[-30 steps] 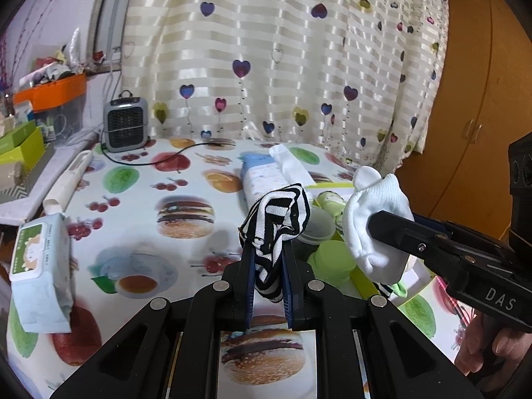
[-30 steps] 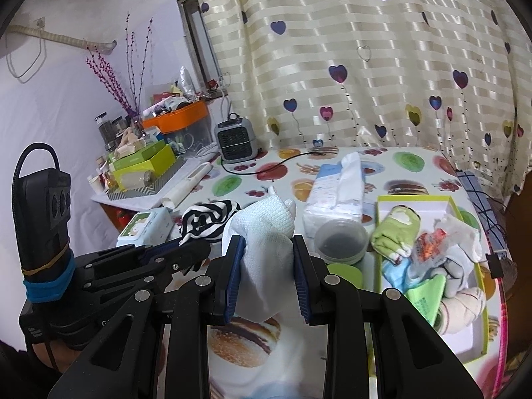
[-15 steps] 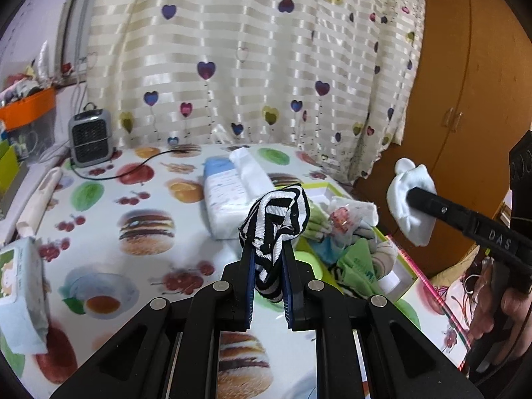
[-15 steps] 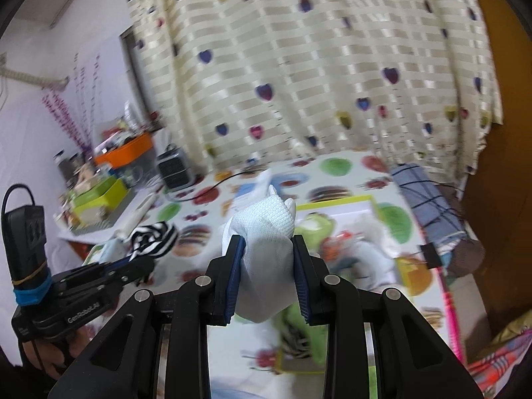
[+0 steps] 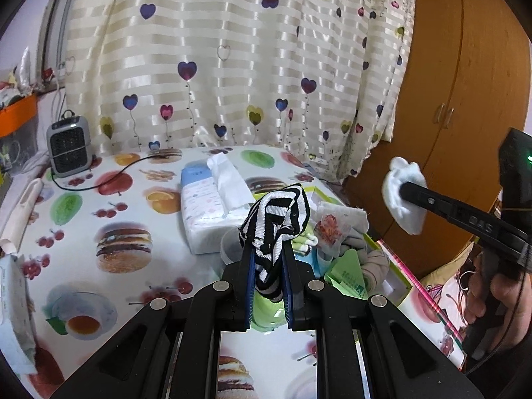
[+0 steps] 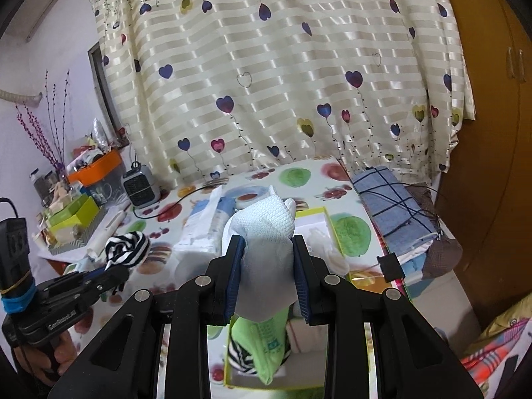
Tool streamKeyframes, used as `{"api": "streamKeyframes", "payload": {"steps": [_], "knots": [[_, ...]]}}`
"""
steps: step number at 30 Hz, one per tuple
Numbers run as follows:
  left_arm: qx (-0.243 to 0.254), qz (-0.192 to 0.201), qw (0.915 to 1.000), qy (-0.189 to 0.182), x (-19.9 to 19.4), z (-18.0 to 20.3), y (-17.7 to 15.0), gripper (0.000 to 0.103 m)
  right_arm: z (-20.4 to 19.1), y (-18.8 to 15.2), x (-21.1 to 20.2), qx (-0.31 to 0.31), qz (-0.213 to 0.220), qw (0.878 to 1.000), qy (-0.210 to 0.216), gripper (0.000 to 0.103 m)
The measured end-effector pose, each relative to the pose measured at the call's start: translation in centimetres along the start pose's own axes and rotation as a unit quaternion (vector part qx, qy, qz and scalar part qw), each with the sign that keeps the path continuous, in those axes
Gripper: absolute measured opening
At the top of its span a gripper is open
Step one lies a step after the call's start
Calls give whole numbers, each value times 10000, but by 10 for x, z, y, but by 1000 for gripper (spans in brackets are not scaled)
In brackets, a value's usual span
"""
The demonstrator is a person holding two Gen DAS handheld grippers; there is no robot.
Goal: Organize soft objects
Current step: 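Lift the striped sock and white sock and carry them over the box, then lower both socks into the box and open both grippers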
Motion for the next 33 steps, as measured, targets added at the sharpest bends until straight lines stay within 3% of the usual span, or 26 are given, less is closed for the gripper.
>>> {"api": "streamKeyframes", "payload": {"steps": [15, 22, 33], "knots": [[-60, -84, 9999, -8, 16, -13, 2, 13, 15, -1, 104, -386, -649, 9960, -482, 30], [-73, -159, 9998, -15, 27, -17, 3, 13, 33, -18, 148, -628, -1121, 9874, -927, 33], [35, -167, 9998, -103, 35, -5, 5, 13, 21, -2, 116, -565, -749, 9940, -569, 41]]}}
Point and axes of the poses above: each gripper's, at about its wrist camera, not at the fingertips, and x roughly the way its jaws point, z to its right, y to its top, the point moved 9 cm from there along x, roughly the way its jaws point, and after that the axes turned 13 degrees about x, right-handed, at the moved point
